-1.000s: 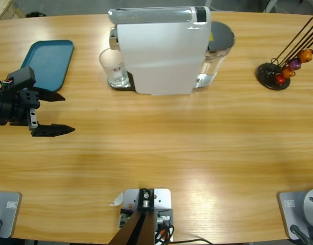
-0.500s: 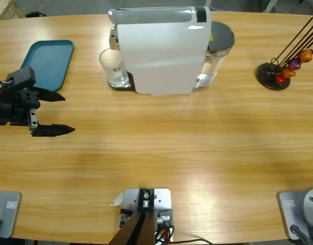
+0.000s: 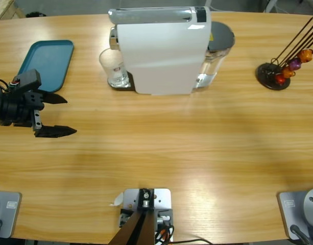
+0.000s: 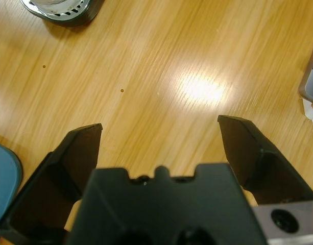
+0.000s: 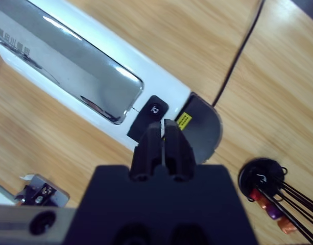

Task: Pour coffee

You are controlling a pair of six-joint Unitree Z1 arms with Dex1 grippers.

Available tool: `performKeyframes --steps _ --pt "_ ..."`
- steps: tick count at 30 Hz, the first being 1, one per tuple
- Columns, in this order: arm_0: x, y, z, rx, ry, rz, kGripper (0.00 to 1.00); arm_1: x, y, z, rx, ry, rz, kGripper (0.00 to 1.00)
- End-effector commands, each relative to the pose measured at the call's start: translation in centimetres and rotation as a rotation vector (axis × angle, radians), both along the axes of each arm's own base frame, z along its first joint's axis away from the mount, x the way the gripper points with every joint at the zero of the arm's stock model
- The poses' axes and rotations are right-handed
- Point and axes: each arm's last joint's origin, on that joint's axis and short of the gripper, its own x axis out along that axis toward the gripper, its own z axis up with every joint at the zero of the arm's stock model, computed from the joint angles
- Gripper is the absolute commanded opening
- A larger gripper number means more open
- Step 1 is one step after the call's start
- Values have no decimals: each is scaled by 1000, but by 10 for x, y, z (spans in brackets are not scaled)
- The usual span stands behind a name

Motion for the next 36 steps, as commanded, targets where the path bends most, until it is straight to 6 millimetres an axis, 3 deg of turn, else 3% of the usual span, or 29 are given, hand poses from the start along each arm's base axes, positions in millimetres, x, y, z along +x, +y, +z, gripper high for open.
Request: performKeyframes --steps 1,19,36 --pt "0 -2 -12 31 58 -4 991 14 15 -27 -24 70 30 0" --pt "1 -3 -14 35 65 -5 991 21 21 -36 -27 85 44 0" --pt "1 -2 -14 35 63 -5 991 24 25 -78 -100 211 52 0"
